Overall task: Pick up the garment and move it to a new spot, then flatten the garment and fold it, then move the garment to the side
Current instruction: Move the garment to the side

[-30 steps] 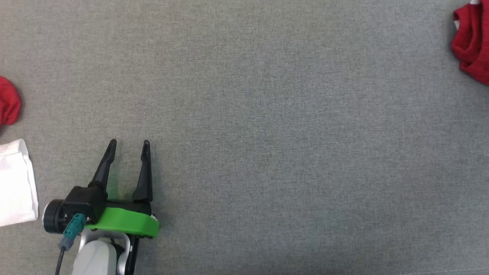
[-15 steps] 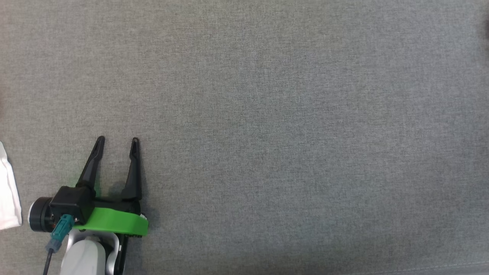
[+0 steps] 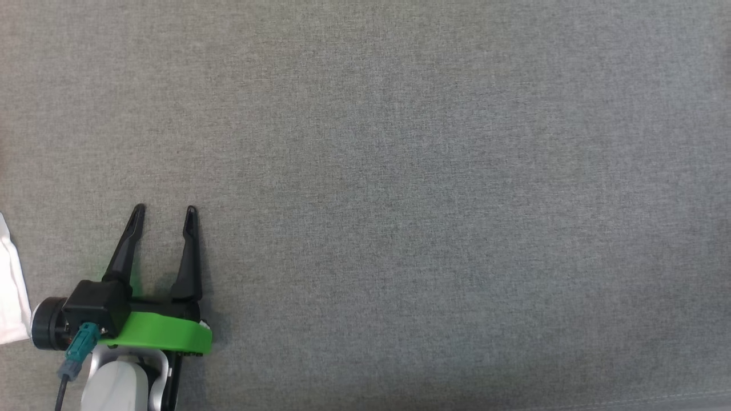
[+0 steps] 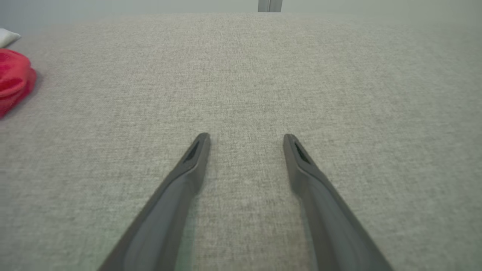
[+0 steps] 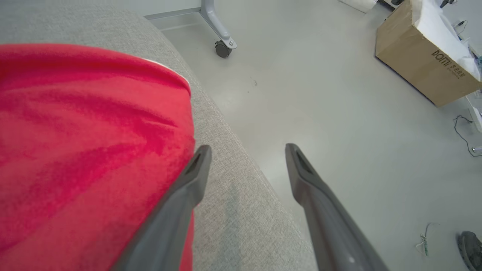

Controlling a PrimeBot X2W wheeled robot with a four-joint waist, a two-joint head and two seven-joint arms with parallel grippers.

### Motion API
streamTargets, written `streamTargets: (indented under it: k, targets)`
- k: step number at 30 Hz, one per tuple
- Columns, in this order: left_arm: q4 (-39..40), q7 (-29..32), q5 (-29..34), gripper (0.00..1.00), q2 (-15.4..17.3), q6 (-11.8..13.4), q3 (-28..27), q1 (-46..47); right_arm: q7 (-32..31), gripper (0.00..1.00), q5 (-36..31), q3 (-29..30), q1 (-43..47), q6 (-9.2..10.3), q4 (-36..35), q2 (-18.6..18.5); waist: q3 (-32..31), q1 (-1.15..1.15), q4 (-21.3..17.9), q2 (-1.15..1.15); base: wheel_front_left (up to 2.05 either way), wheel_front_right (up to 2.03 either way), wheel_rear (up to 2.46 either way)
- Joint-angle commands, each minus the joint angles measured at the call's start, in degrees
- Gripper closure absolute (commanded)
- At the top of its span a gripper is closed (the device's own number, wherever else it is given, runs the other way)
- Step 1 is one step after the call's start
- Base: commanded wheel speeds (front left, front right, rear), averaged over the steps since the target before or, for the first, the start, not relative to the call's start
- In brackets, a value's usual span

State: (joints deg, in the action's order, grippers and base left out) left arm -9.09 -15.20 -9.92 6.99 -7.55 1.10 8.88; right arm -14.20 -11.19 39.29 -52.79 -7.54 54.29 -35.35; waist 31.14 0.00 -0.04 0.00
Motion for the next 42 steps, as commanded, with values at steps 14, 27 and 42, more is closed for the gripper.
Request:
streamTargets:
  k: [14,27,42]
  targets:
    - [-1.5,0.1,-1.7,0.00,-2.6,0.1,-2.3,-6.6,20.6,0.00,-2.8,-11.9,3.8,0.11,-9.5,7.0,-15.7,0.00,-1.7,0.00,0.00,0.00,0.00]
    - [-1.7,0.1,-3.0,0.00,-4.0,0.6,-5.3,-16.9,29.4,0.00,11.2,-27.6,38.1,0.11,-32.8,19.8,-31.0,0.00,0.6,0.00,0.00,0.00,0.00]
    - [-2.9,0.1,-2.1,0.00,-4.0,0.2,-6.1,-18.5,29.4,0.00,10.5,-31.9,59.3,0.11,-45.5,30.7,-34.4,0.00,3.0,0.00,0.00,0.00,0.00]
